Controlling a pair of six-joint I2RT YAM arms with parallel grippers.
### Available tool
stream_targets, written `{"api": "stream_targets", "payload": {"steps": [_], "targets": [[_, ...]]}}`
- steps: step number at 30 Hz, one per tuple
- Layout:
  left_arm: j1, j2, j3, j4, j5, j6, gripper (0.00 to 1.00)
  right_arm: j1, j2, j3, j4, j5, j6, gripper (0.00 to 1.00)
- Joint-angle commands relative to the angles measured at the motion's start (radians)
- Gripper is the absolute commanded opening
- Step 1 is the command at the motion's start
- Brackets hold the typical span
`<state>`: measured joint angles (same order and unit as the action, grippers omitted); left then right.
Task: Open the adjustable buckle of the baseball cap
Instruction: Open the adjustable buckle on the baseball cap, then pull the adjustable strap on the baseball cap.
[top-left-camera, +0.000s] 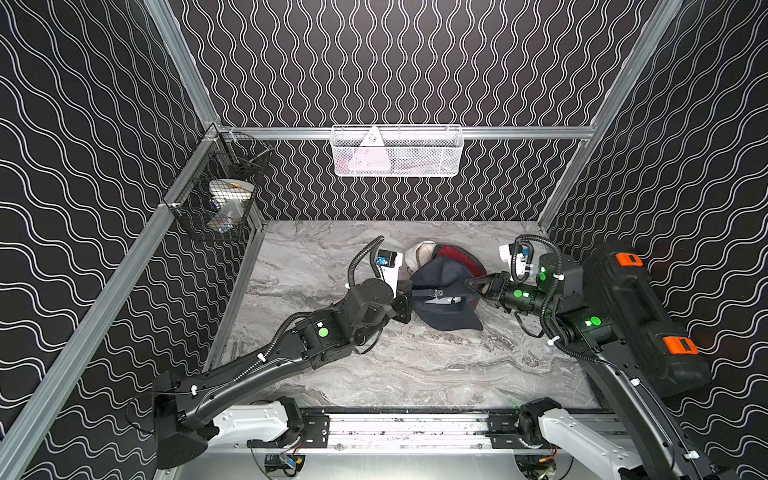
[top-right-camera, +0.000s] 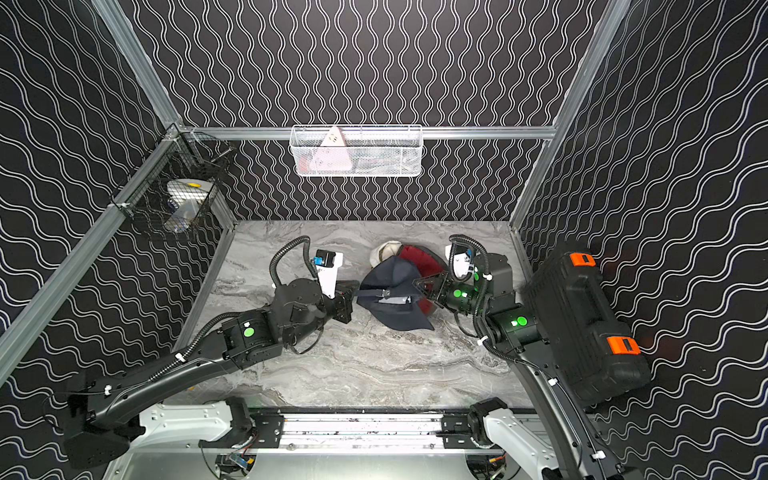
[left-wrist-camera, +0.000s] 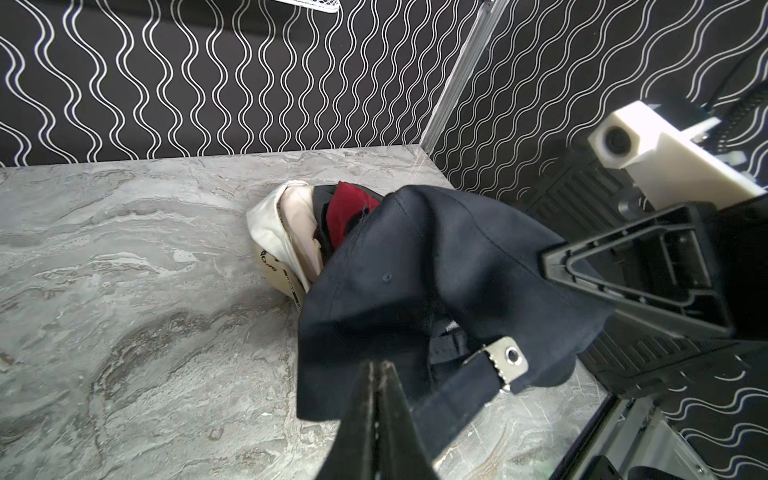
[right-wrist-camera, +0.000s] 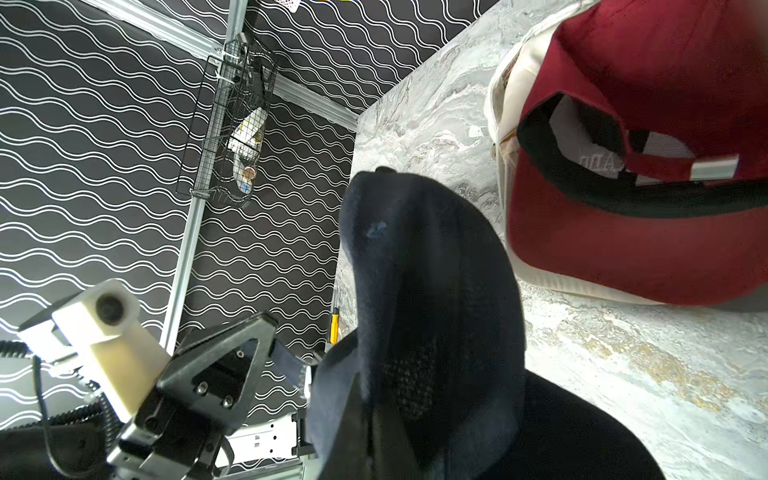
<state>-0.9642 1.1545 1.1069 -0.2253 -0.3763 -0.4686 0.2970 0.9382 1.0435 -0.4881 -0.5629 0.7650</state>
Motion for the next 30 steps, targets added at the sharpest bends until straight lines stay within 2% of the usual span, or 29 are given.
{"api": "stream_targets", "payload": {"steps": [1, 2, 4, 9, 12, 17, 26, 30], "targets": [[0.002, 0.001, 0.013, 0.033, 0.014, 0.044, 0.54, -0.001, 0.022, 0.031, 0.041, 0.002, 0.042, 0.0], [0.0, -0.007, 0.011, 0.041, 0.006, 0.062, 0.6, -0.001, 0.032, 0.047, 0.034, 0.009, 0.052, 0.0], [-0.016, -0.036, -0.009, 0.073, -0.028, 0.094, 0.64, -0.001, 0.052, 0.081, 0.013, 0.038, 0.07, 0.0], [-0.096, -0.121, -0.088, 0.178, -0.135, 0.242, 0.67, -0.002, 0.121, 0.237, -0.081, 0.126, 0.083, 0.0], [-0.189, -0.109, -0.123, 0.249, -0.174, 0.416, 0.7, -0.002, 0.164, 0.305, -0.081, 0.131, 0.128, 0.0], [-0.313, -0.03, -0.178, 0.428, -0.33, 0.625, 0.72, -0.001, 0.219, 0.38, -0.056, 0.094, 0.201, 0.0], [-0.32, 0.121, -0.214, 0.759, -0.372, 0.822, 0.76, -0.001, 0.219, 0.367, 0.029, 0.003, 0.289, 0.0], [-0.318, 0.178, -0.202, 0.844, -0.385, 0.865, 0.76, -0.001, 0.206, 0.366, 0.028, -0.011, 0.295, 0.0]]}}
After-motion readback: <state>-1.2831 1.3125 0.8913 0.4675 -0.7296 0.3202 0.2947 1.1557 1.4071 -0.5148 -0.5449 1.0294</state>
